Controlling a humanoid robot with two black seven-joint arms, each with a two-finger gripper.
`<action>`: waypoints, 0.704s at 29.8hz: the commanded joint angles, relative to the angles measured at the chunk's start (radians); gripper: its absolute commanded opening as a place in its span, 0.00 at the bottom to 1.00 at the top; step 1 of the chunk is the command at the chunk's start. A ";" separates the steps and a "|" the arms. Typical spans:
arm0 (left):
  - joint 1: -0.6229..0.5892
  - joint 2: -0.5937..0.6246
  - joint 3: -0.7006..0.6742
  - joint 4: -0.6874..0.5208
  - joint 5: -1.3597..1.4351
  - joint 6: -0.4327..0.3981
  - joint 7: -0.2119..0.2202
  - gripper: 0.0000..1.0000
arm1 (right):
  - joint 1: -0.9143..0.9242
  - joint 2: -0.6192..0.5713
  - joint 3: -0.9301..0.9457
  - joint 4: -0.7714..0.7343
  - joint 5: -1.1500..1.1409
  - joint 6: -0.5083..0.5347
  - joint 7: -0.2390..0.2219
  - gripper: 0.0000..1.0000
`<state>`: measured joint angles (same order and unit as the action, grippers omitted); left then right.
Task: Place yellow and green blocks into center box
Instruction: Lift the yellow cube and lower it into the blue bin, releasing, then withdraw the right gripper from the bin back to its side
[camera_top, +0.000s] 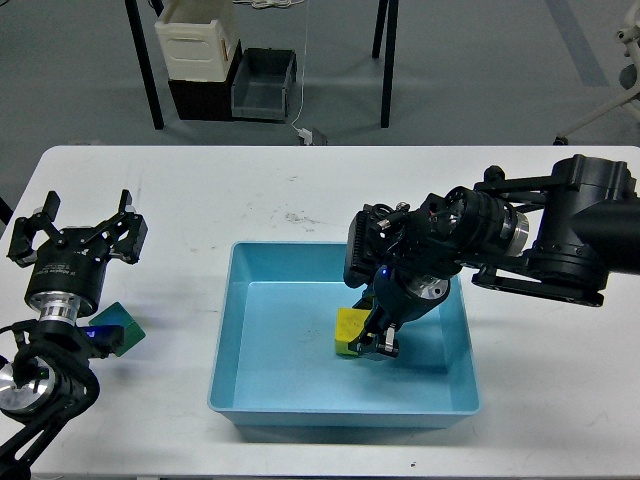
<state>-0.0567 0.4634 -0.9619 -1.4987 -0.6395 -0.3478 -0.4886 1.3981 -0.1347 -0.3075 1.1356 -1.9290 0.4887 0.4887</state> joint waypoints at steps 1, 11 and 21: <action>-0.003 0.004 0.000 0.000 0.004 -0.004 0.000 1.00 | 0.002 -0.020 0.018 0.001 0.001 0.000 0.000 1.00; -0.070 0.194 0.006 0.029 0.279 -0.004 0.000 1.00 | -0.128 -0.131 0.496 -0.040 0.028 -0.027 0.000 1.00; -0.215 0.314 0.022 0.173 0.509 0.082 0.066 1.00 | -0.398 -0.013 0.954 0.012 0.076 -0.087 0.000 1.00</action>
<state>-0.2338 0.7459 -0.9425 -1.3775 -0.1435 -0.2810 -0.4813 1.0926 -0.1837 0.5291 1.1246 -1.8742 0.4269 0.4886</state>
